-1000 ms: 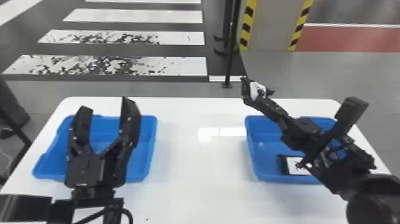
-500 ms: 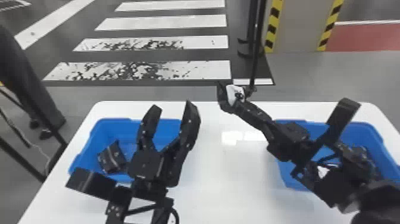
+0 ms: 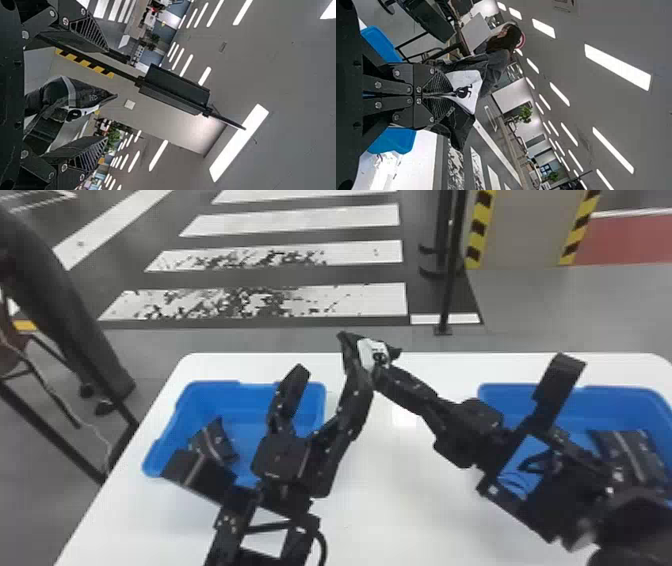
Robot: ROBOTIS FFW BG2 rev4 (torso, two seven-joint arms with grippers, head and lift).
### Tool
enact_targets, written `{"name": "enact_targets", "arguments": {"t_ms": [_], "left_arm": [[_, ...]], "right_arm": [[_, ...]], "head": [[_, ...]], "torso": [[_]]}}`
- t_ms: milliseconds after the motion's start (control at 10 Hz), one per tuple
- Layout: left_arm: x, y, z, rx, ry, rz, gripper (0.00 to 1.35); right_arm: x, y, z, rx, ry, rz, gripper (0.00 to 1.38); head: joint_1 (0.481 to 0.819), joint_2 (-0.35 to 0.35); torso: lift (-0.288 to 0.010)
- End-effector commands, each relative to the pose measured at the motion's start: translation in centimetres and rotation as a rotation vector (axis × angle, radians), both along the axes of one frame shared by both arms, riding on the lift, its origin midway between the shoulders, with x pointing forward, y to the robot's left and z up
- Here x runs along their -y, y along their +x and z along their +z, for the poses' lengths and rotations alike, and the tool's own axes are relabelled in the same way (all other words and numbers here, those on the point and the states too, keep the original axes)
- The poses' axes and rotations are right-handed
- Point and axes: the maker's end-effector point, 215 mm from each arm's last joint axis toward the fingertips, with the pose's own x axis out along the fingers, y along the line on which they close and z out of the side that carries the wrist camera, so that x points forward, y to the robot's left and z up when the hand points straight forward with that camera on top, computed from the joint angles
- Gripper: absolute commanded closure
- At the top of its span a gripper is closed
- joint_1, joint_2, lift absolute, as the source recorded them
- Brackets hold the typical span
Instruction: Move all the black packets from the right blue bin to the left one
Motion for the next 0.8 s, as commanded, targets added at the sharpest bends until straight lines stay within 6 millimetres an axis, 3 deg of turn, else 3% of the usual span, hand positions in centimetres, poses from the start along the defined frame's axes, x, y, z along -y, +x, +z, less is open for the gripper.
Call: {"name": "enact_targets", "arguments": {"t_ms": [0, 200, 400, 700], "left_arm": [[0.2, 0.1, -0.2, -0.008, 0.005, -0.007, 0.27], [0.2, 0.1, -0.2, -0.008, 0.005, -0.007, 0.27], [-0.3, 0.1, 0.2, 0.005, 0.000, 0.006, 0.27], [-0.5, 0.2, 0.2, 0.005, -0.001, 0.010, 0.30]], "right_arm": [[-0.9, -0.7, 0.3, -0.006, 0.016, 0.022, 1.16], [-1.9, -1.7, 0.9, -0.010, 0.038, 0.051, 1.16], [-4.2, -3.7, 0.3, -0.054, 0.056, 0.115, 1.16], [-4.7, -4.4, 0.2, -0.065, 0.063, 0.132, 1.16]], "head": [[0.695, 0.149], [0.695, 0.160], [0.695, 0.176], [0.695, 0.220]], "torso": [[-0.140], [-0.140], [-0.140], [-0.140]]}}
